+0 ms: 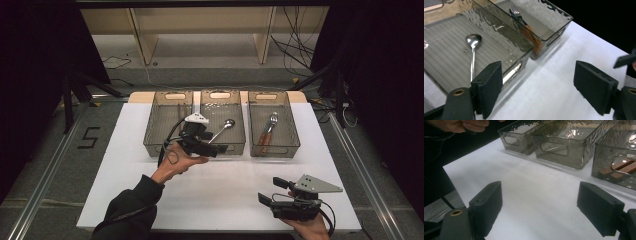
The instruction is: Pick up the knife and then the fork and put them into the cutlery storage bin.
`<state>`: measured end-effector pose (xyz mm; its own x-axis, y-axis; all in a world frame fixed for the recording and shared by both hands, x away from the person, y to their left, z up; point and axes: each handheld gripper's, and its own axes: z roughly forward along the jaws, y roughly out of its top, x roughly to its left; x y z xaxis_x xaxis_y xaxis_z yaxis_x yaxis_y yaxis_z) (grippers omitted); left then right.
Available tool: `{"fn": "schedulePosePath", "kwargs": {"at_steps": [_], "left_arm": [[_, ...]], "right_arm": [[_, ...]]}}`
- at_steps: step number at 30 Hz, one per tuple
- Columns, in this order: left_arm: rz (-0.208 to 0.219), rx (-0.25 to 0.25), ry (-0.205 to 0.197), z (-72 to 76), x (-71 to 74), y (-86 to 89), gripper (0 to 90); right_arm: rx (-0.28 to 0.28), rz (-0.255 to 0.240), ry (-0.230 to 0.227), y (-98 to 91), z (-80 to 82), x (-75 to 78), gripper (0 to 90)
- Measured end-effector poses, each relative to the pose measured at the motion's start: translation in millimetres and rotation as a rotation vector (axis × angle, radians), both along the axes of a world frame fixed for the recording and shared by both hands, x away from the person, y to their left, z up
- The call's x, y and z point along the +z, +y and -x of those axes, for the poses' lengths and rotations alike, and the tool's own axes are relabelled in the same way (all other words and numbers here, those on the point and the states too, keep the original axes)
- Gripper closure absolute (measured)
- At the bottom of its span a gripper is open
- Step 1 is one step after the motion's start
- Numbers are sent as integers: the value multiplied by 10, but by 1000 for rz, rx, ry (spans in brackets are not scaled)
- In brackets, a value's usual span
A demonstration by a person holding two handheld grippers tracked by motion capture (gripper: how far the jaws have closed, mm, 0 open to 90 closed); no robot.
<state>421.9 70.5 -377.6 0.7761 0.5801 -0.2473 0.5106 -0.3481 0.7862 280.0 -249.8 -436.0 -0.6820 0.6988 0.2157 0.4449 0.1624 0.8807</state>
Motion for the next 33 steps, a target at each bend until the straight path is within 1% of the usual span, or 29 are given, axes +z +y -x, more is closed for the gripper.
{"fn": "schedulePosePath", "kwargs": {"at_steps": [4, 8, 9, 10, 12, 14, 17, 18, 21, 23, 24, 25, 29, 31, 33], "left_arm": [[32, 5, 3, 144, -44, 156, 226], [52, 15, -2, 298, -111, 326, 219], [62, 25, -2, 336, -134, 365, 218], [65, 30, 1, 369, -158, 399, 219], [59, 37, -4, 433, -196, 463, 218], [85, 43, 1, 497, -227, 520, 219], [107, 44, -3, 592, -265, 586, 214], [108, 41, -2, 621, -279, 603, 214], [100, 42, -18, 705, -320, 665, 208], [113, 54, -21, 754, -354, 717, 208], [114, 55, -22, 777, -372, 739, 208], [110, 58, -31, 800, -388, 764, 208], [130, 67, -39, 890, -443, 880, 209], [128, 76, -56, 934, -468, 939, 209], [137, 84, -53, 967, -494, 997, 209]], "right_arm": [[-5, 0, 0, -5, 2, -2, 212], [-8, 1, 2, -6, 1, -4, 212], [-8, 1, 3, -4, 1, -5, 212], [-6, 2, 4, -2, 0, -7, 212], [-4, 5, 1, 8, -4, -12, 212], [-4, 7, 5, 20, 0, -11, 212], [-3, 9, 5, 33, -1, -12, 212], [-2, 11, 5, 36, 0, -14, 212], [-2, 13, 4, 41, 1, -13, 212], [-3, 14, 4, 37, 2, -17, 212], [-3, 13, 4, 34, -1, -22, 211], [-4, 14, 5, 33, -2, -25, 212], [-6, 19, 4, 25, -6, -34, 212], [-10, 18, 6, 16, -10, -36, 212], [-14, 16, 5, 13, -8, -34, 212]]}}
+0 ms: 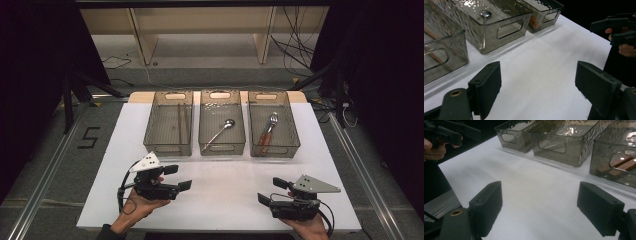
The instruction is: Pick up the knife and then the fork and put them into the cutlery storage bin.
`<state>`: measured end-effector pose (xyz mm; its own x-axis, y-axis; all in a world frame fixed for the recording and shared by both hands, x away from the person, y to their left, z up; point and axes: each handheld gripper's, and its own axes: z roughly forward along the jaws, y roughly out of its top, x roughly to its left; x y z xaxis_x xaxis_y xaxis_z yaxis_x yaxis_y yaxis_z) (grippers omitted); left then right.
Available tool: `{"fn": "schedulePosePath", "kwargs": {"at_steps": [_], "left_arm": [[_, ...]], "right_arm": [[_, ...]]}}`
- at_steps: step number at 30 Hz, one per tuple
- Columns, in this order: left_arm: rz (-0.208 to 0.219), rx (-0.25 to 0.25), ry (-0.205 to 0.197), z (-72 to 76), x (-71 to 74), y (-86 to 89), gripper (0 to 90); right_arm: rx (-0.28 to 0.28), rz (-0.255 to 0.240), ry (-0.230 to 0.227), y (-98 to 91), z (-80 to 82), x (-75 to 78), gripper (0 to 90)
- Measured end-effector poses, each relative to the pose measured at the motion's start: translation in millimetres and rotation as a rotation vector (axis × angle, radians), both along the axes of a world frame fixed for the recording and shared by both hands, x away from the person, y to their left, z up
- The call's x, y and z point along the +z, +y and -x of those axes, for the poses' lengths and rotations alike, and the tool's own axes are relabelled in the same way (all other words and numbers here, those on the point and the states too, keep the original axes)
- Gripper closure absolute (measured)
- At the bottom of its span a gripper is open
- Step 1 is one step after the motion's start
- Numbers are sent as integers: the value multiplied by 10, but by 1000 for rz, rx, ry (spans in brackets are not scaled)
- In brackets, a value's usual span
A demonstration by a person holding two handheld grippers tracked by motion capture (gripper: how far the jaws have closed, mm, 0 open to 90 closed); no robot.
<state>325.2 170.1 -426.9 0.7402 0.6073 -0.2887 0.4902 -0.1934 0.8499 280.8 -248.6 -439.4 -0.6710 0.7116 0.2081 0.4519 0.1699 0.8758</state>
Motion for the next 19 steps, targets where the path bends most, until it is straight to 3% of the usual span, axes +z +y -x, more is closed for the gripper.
{"fn": "schedulePosePath", "kwargs": {"at_steps": [8, 19], "left_arm": [[29, 36, -2, 46, -46, 175, 207], [39, 40, -12, 76, -77, 242, 202]], "right_arm": [[3, 5, -8, 14, 0, -2, 212], [3, 9, -10, 16, 2, -1, 212]]}}
